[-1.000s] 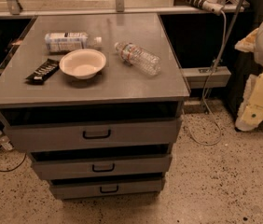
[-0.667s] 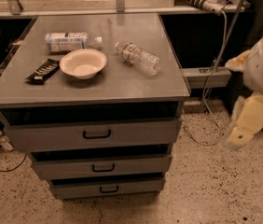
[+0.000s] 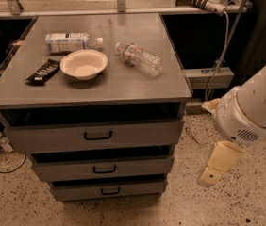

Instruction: Open bottom drawer

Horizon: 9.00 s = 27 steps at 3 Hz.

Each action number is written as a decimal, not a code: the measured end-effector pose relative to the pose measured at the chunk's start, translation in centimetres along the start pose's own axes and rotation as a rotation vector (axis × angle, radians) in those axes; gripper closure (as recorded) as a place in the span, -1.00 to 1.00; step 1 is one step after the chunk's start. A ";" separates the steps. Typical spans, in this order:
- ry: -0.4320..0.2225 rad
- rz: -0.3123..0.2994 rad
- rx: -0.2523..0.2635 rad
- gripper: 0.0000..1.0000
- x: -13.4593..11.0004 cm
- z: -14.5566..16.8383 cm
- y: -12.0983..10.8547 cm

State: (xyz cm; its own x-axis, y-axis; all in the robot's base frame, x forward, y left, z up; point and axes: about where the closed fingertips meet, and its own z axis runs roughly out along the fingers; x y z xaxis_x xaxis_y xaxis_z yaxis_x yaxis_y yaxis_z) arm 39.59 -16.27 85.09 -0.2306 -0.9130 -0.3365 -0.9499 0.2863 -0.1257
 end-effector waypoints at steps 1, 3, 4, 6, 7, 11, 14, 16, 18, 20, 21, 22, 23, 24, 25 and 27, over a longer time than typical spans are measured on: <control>0.000 0.000 0.000 -1.00 0.0 0.0 0.0; -0.097 0.068 -0.122 -1.00 -0.8 12.0 3.8; -0.143 0.084 -0.175 -1.00 -2.4 19.8 4.9; -0.146 0.094 -0.185 -1.00 -2.4 20.8 5.6; -0.140 0.092 -0.254 -1.00 -2.9 26.5 8.5; -0.161 0.112 -0.442 -1.00 -5.0 43.8 14.9; -0.276 0.189 -0.457 -1.00 -8.9 56.8 15.6; -0.296 0.282 -0.548 -1.00 -8.9 64.6 18.5; -0.339 0.305 -0.407 -1.00 -9.5 66.1 14.4; -0.313 0.313 -0.327 -1.00 -8.2 68.3 10.4; -0.296 0.312 -0.316 -1.00 -7.3 69.4 9.1; -0.289 0.312 -0.316 -1.00 -6.5 70.2 8.5; -0.287 0.302 -0.330 -1.00 -6.7 71.4 8.3; -0.288 0.289 -0.342 -1.00 -7.3 71.9 8.2; -0.287 0.285 -0.347 -1.00 -7.5 71.9 8.3; -0.281 0.283 -0.369 -1.00 -7.7 72.1 8.9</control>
Offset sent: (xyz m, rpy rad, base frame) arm -0.0093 0.0426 -0.1247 0.2280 0.1220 -0.0405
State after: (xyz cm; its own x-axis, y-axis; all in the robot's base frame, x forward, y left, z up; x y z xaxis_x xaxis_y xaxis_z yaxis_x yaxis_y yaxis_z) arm 48.07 14.23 19.30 -0.4712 -0.6878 -0.5522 -0.8814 0.3429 0.3250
